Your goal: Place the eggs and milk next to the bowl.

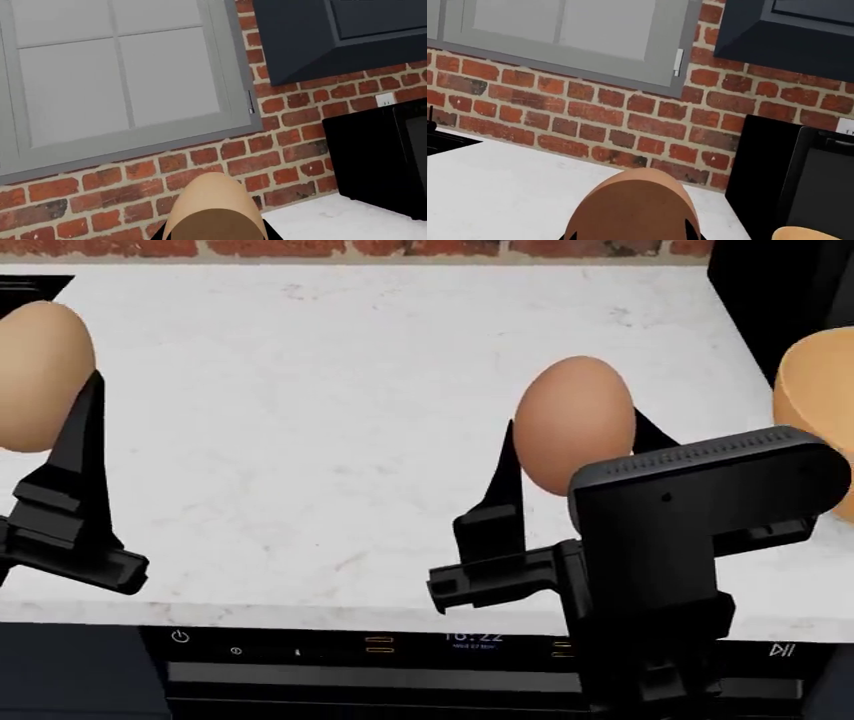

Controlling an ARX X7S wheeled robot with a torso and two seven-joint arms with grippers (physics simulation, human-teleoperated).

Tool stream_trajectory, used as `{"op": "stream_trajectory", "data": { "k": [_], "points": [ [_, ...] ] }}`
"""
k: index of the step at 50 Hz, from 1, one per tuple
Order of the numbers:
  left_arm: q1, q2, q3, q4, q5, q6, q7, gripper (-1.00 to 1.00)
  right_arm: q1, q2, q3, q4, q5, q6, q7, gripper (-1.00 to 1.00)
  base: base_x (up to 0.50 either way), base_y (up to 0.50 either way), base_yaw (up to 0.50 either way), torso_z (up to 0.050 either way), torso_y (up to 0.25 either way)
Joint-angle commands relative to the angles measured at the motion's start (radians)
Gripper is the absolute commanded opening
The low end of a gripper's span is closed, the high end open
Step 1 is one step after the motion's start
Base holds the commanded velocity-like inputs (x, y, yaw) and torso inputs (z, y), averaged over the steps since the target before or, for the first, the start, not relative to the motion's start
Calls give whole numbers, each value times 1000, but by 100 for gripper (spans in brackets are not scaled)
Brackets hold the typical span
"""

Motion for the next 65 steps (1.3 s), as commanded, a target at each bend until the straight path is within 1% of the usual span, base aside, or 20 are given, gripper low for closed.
{"op": "stream_trajectory", "data": {
  "k": [1, 28, 65],
  "points": [
    [8, 0, 0, -13, -17, 21, -9, -100, 4, 1, -10, -3, -13, 12, -10, -100, -47, -500, 0, 0, 0],
    [1, 0, 19, -12, -14, 19, -15, -100, -22, 11, 1, -9, 2, 0, -7, -100, -46, -500, 0, 0, 0],
    [11, -6, 16, -23, -17, 41, -19, -100, -10, 19, -3, -12, 13, 12, 12, -100, -46, -500, 0, 0, 0]
  ]
}}
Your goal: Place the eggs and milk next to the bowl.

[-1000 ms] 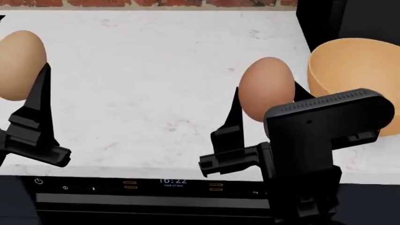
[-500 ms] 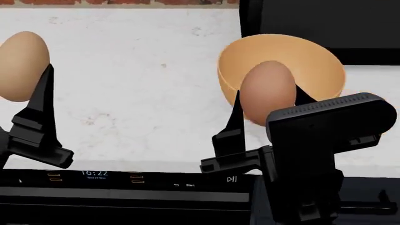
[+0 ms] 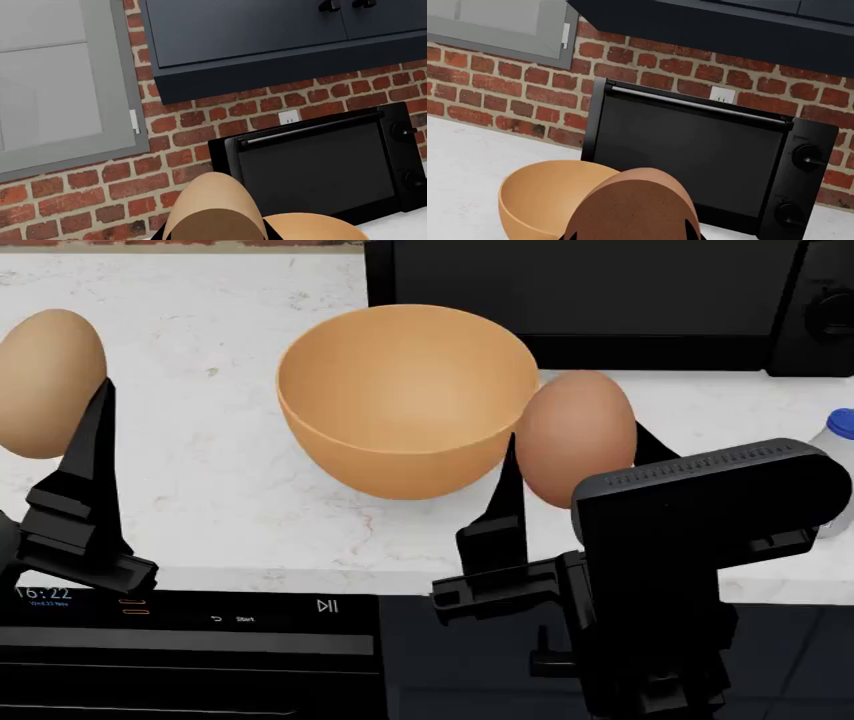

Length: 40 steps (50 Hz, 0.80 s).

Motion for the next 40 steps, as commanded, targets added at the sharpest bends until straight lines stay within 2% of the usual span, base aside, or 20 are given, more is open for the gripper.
{"op": "stream_trajectory", "data": {
  "k": [1, 4, 16, 40],
  "points": [
    [5, -3, -8, -5, -22, 14, -14, -100, 6, 2, -8, -3, -20, 7, -7, -100, -48, -500, 0, 0, 0],
    [11, -6, -10, -6, -21, 19, -13, -100, 7, 2, -14, 1, -26, 0, -5, -100, -46, -483, 0, 0, 0],
    [10, -8, -6, -7, -19, 23, -15, -100, 15, 5, -22, 5, -28, 4, 3, -100, 16, 0, 0, 0, 0],
    [12, -16, -16, -4, -27, 26, -21, -100, 29, 3, -43, 16, -23, 5, 4, -100, 407, -1, 0, 0, 0]
  ]
}}
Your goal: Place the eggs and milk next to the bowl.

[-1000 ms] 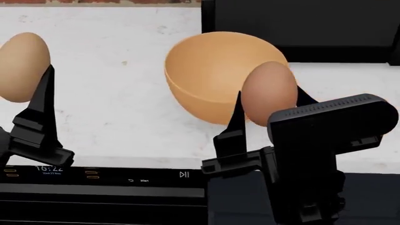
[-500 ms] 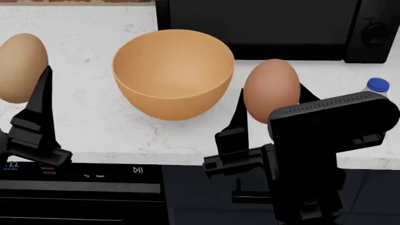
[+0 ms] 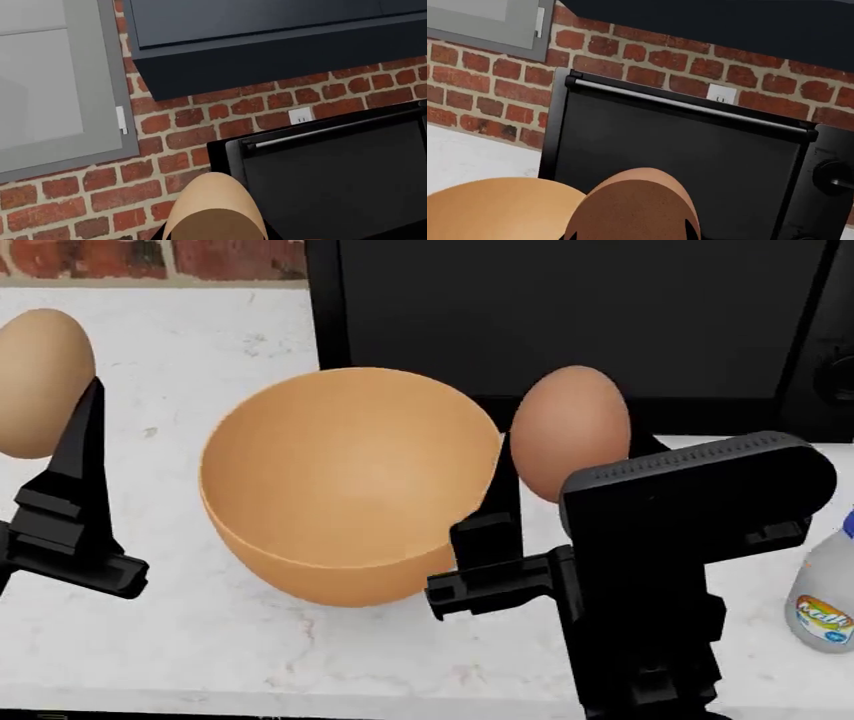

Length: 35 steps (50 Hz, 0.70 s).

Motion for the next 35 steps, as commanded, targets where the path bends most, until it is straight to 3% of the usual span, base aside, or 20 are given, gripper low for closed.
{"op": "stream_trajectory", "data": {
  "k": [1, 16, 35],
  "points": [
    [1, -3, -8, -2, -24, 8, -15, -100, 8, 0, -13, 2, -17, 3, -13, -100, 418, -1, 0, 0, 0],
    [4, -8, -10, 1, -27, 9, -19, -100, 16, 2, -19, -5, -10, 8, -10, -100, 415, -1, 0, 0, 1],
    [-5, -27, -16, -4, -45, -5, -11, -100, 23, 1, -26, -3, -4, 4, -9, -100, 0, 0, 0, 0, 1]
  ]
}}
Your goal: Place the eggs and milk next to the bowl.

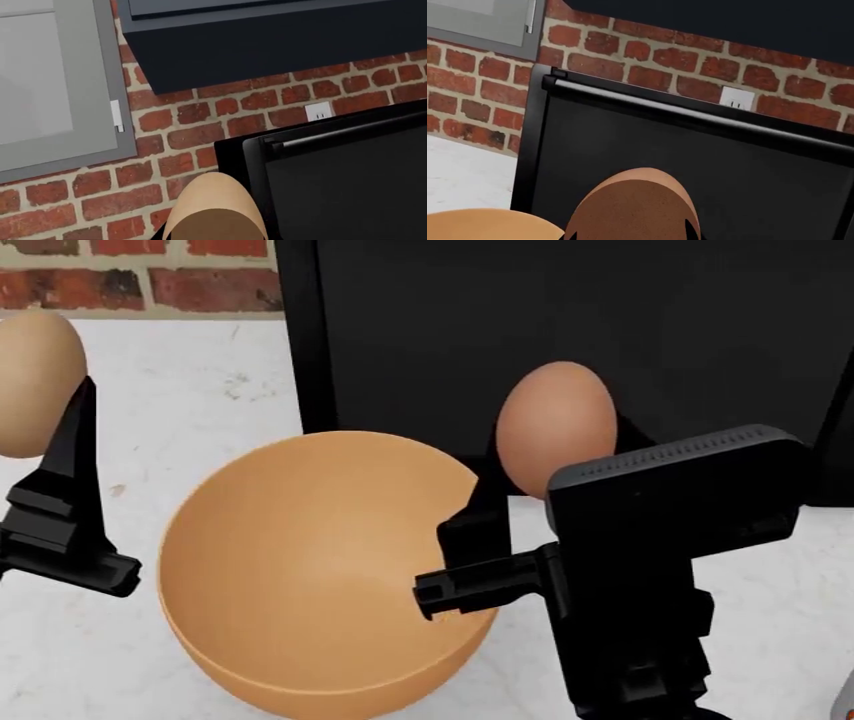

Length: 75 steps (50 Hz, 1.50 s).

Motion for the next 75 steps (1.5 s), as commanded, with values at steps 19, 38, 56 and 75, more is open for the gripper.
{"op": "stream_trajectory", "data": {
  "k": [19, 38, 56, 75],
  "points": [
    [-130, -217, -158, -157, -457, -267, 255, -100, -6, 11, 8, -5, -4, -12, -15, -100, 0, 0, 0, 0, 0],
    [-122, -298, -62, -264, -431, -291, 439, -100, -1, 11, 12, -12, 6, -11, -5, -100, 0, 0, 0, 0, 0],
    [-74, -335, -46, -244, -418, -312, 418, -100, -5, 16, 11, -20, 13, -8, 3, -100, 0, 0, 0, 0, 0],
    [18, -334, 4, -283, -349, -242, 462, -100, -1, 18, 6, -14, 17, -15, 5, -100, 0, 0, 0, 0, 0]
  ]
}}
